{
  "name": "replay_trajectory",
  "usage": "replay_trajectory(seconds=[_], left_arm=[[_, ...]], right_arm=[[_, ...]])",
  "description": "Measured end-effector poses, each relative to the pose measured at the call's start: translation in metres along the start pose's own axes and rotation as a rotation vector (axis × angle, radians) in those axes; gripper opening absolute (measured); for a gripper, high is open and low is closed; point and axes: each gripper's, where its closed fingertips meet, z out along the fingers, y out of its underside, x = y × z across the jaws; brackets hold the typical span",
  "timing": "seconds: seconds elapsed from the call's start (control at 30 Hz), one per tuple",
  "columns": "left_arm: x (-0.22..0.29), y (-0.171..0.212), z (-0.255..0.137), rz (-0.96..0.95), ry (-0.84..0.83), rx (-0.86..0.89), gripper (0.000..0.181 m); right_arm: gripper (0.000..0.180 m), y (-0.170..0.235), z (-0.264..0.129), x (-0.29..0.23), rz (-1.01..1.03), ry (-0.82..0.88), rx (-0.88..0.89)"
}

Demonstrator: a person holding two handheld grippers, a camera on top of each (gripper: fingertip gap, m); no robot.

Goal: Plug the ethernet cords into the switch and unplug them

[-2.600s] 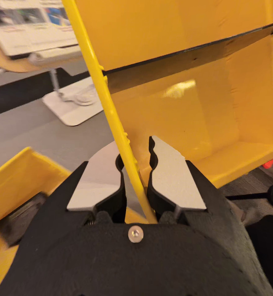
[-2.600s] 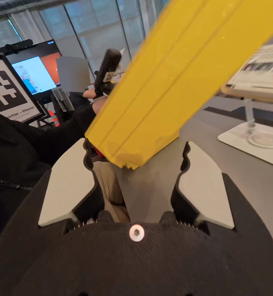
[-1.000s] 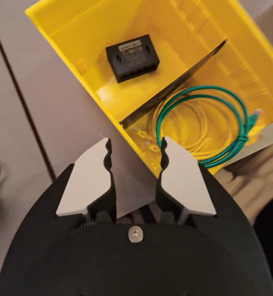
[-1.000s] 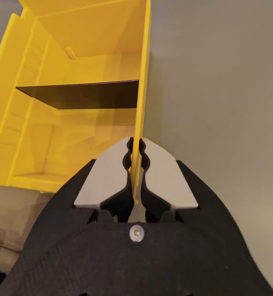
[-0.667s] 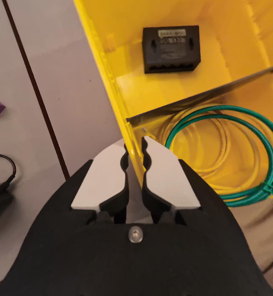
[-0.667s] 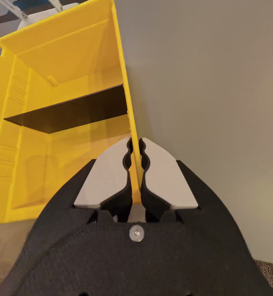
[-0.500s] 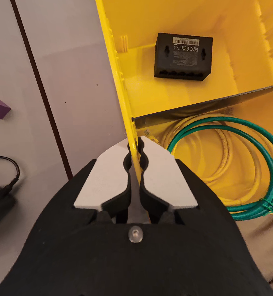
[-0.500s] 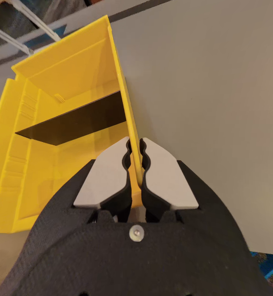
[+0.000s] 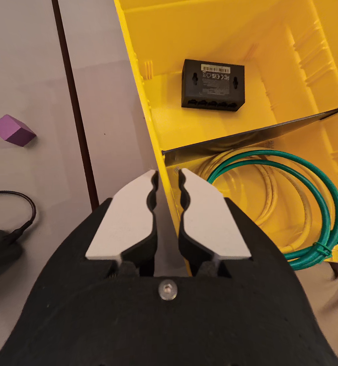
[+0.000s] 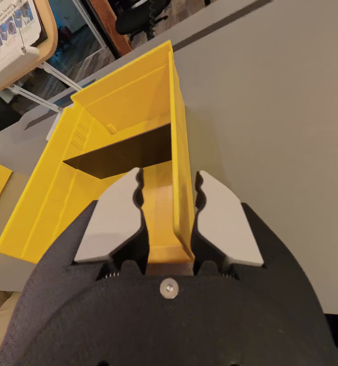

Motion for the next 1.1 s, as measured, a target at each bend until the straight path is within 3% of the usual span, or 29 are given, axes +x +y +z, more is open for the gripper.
replay_trajectory(seconds=[0.03, 0.17, 0.33, 0.43, 0.5, 0.6, 0.77, 1.0, 1.1], left_arm=[[-0.001, -0.005, -0.004, -0.002, -0.010, 0.026, 0.029], [-0.002, -0.038, -0.031, 0.086, -0.094, 0.165, 0.053], [0.050, -0.078, -0.034, 0.261, -0.024, 0.187, 0.072], [0.072, -0.083, -0.001, 0.337, -0.018, 0.009, 0.089], [0.078, -0.091, 0.026, 0.367, -0.020, -0.074, 0.083], [0.077, -0.089, 0.067, 0.350, 0.020, -0.246, 0.086], [0.074, -0.073, 0.107, 0.345, 0.019, -0.455, 0.099], [0.055, -0.066, 0.129, 0.437, -0.137, -0.546, 0.083], [0.063, -0.078, 0.125, 0.468, -0.095, -0.478, 0.052]], right_arm=[[0.057, -0.006, -0.004, -0.002, -0.027, 0.022, 0.014], [0.066, -0.035, -0.025, -0.024, -0.198, 0.090, 0.073], [0.061, -0.057, -0.034, -0.109, -0.416, -0.015, 0.121], [0.060, -0.055, -0.030, -0.168, -0.534, -0.101, 0.141], [0.059, -0.042, -0.024, -0.208, -0.590, -0.193, 0.122], [0.060, -0.018, -0.017, -0.257, -0.650, -0.320, 0.083], [0.060, 0.007, -0.012, -0.296, -0.678, -0.442, 0.046], [0.060, 0.021, -0.005, -0.303, -0.664, -0.498, 0.005], [0.060, 0.025, -0.003, -0.305, -0.665, -0.511, -0.006]])
